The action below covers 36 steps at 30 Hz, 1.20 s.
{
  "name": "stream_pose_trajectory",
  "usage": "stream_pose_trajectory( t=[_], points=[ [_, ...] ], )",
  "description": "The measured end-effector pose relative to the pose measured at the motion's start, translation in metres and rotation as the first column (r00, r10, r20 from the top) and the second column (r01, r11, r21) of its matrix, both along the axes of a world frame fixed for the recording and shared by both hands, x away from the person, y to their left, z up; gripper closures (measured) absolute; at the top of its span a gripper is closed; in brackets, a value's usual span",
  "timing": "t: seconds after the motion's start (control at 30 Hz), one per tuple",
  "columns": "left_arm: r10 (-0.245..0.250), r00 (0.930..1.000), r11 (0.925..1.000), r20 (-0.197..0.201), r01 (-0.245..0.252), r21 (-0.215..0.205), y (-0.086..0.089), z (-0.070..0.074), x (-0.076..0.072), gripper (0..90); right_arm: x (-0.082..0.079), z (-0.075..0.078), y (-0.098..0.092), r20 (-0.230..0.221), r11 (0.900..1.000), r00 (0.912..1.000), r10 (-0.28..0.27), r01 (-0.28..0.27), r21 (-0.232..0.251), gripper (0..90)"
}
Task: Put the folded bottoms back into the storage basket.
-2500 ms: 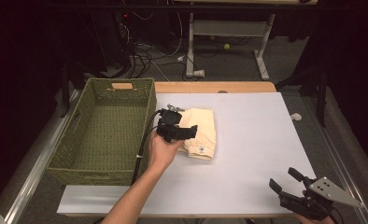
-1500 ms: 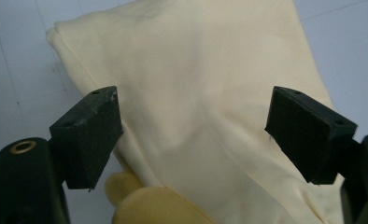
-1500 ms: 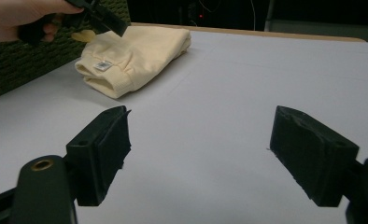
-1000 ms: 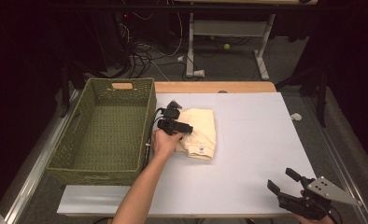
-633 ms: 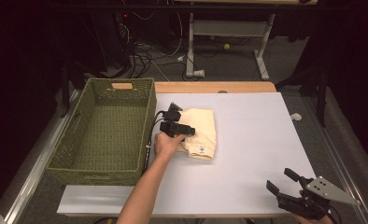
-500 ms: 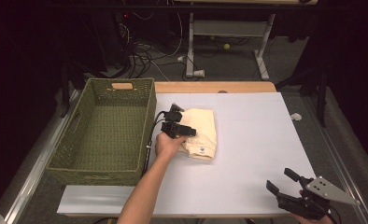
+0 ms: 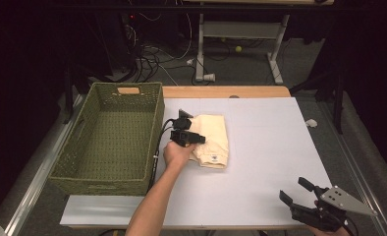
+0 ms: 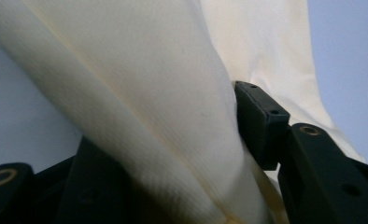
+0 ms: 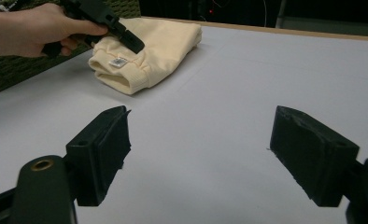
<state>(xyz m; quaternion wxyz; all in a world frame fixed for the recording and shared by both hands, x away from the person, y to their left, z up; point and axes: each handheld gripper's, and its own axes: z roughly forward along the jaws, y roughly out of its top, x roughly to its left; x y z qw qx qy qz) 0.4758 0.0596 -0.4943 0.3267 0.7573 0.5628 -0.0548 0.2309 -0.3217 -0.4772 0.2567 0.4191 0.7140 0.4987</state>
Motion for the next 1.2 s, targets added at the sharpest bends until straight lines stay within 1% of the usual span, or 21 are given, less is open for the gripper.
stream_pose_trajectory(
  t=[0.13, 0.2, 0.3, 0.43, 0.53, 0.6, 0.8, 1.1, 1.2],
  points=[
    [-0.006, 0.9998, 0.9996, 0.02, 0.006, 0.029, -0.004, 0.005, -0.003, 54.9, 0.001, 0.0, 0.0, -0.004, 1.0, 1.0, -0.003, 0.003, -0.001, 20.8],
    [-0.011, 0.9997, 0.9993, 0.024, 0.01, 0.035, -0.006, 0.007, -0.004, 56.6, 0.001, 0.0, 0.001, -0.003, 1.0, 1.0, 0.0, 0.0, -0.007, 20.9],
    [-0.019, 0.9993, 0.9992, 0.031, 0.018, 0.035, -0.007, 0.01, -0.005, 57.9, 0.0, 0.0, 0.001, -0.002, 1.0, 1.0, 0.003, -0.003, -0.01, 20.9],
    [-0.031, 0.9984, 0.9988, 0.047, 0.03, 0.038, -0.009, 0.013, -0.007, 59.1, 0.001, -0.001, -0.002, -0.005, 1.0, 1.0, -0.006, 0.006, -0.002, 20.9],
    [-0.03, 0.9981, 0.9991, 0.053, 0.029, 0.03, -0.01, 0.016, -0.008, 59.3, 0.001, 0.0, 0.0, -0.007, 1.0, 1.0, 0.0, 0.0, -0.004, 21.0],
    [-0.032, 0.9972, 0.9993, 0.067, 0.03, 0.022, -0.011, 0.018, -0.01, 59.3, 0.001, 0.0, 0.0, -0.006, 1.0, 1.0, -0.001, 0.001, -0.005, 21.0],
    [-0.062, 0.994, 0.9978, 0.091, 0.06, 0.028, -0.015, 0.026, -0.015, 59.9, 0.0, -0.001, -0.001, -0.005, 1.0, 1.0, -0.007, 0.007, -0.005, 21.0],
    [-0.094, 0.9903, 0.9952, 0.102, 0.091, 0.036, -0.018, 0.034, -0.021, 60.8, 0.001, -0.001, 0.001, -0.006, 1.0, 1.0, -0.002, 0.002, -0.008, 21.0],
    [-0.098, 0.9892, 0.9949, 0.109, 0.095, 0.034, -0.017, 0.038, -0.022, 61.1, 0.002, -0.002, -0.001, -0.016, 1.0, 0.9998, -0.009, 0.009, -0.002, 21.0]
  ],
)
